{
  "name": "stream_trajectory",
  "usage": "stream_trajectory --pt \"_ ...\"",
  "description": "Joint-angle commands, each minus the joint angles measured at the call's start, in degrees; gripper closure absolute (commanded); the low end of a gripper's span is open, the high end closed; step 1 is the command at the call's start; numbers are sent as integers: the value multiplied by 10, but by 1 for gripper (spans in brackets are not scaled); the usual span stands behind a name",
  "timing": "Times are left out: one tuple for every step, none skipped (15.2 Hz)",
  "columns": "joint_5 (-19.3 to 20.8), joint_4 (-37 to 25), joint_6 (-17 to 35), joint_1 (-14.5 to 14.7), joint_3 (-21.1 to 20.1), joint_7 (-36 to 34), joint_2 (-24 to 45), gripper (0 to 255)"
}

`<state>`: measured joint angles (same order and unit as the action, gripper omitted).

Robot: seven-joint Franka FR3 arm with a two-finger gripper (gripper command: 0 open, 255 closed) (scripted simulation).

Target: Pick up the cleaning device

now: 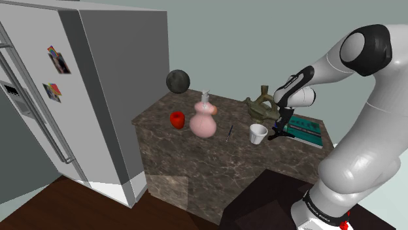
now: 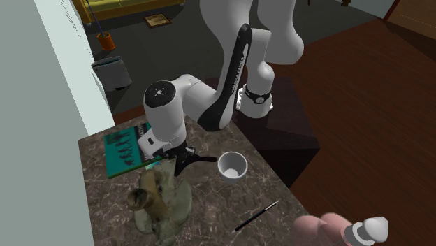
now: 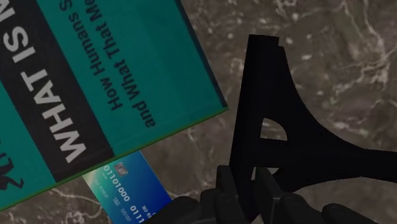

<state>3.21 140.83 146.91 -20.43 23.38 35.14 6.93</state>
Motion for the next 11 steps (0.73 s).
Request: stream_trajectory --pt "9 -1 -17 2 2 -7 -15 255" --pt "14 -2 -26 3 3 -9 -22 255" --pt "18 -3 -34 3 4 -12 -30 255" --pt "22 -4 -42 4 5 -14 -37 255" --pt "25 -6 -50 4 5 -16 -44 255" --pt "29 -7 -58 4 5 -18 -51 255" --pt "32 -9 -67 4 5 -20 -58 255" --pt "35 -11 -75 4 6 -22 -65 255" --pt "38 -13 -83 5 5 -24 -72 255" --pt "41 -15 -92 5 5 -26 -78 255" --pt "44 -17 -100 5 5 -27 -85 255"
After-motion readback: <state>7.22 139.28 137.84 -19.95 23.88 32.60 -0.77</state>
